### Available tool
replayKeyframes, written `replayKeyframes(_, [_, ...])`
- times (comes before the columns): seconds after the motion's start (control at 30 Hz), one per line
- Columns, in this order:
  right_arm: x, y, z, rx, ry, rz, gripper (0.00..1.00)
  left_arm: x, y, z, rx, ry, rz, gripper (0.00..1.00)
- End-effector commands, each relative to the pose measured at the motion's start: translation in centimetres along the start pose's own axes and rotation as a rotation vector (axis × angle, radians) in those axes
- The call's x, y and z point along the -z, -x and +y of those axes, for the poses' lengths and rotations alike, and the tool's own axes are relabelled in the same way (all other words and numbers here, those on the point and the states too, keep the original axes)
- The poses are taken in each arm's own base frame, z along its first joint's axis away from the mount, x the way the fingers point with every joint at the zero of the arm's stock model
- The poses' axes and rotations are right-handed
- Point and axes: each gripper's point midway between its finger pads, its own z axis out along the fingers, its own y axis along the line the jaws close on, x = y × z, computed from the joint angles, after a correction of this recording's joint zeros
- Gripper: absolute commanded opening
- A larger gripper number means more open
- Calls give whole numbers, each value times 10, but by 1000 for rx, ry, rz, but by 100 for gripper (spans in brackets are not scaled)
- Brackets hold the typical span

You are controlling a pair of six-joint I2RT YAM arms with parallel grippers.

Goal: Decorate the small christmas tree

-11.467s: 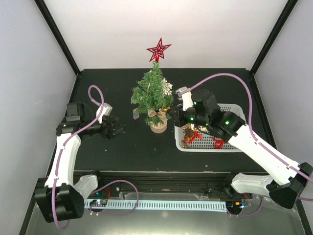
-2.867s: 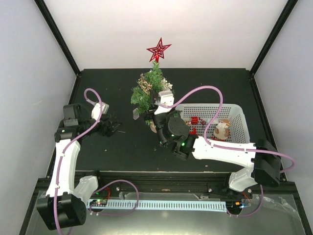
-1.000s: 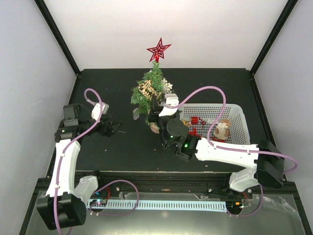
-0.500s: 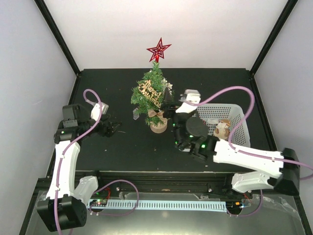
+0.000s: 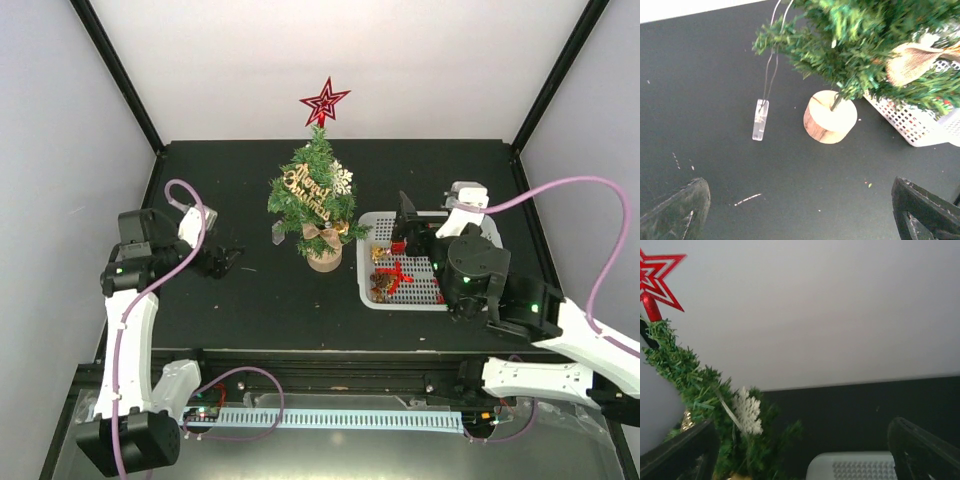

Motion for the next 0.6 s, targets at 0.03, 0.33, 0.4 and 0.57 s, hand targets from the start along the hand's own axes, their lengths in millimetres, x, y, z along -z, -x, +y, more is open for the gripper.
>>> replayKeyframes(0.03, [18,-52,-30,86,-38,287,100,33,18,-28,-155,-9,12,99])
replayKeyframes(0.33, [53,-88,-65,-9,-16,494,100,88,41,-90,-267,-52,-32,99])
replayKeyframes(0.4, [59,-92,-76,-2,-38,516,100,102,45,-103,-287,-35,-46,99])
replayKeyframes(0.57, [74,-97,-93,-24,-25,556,100,142,62,-149,-320,-42,-126,99])
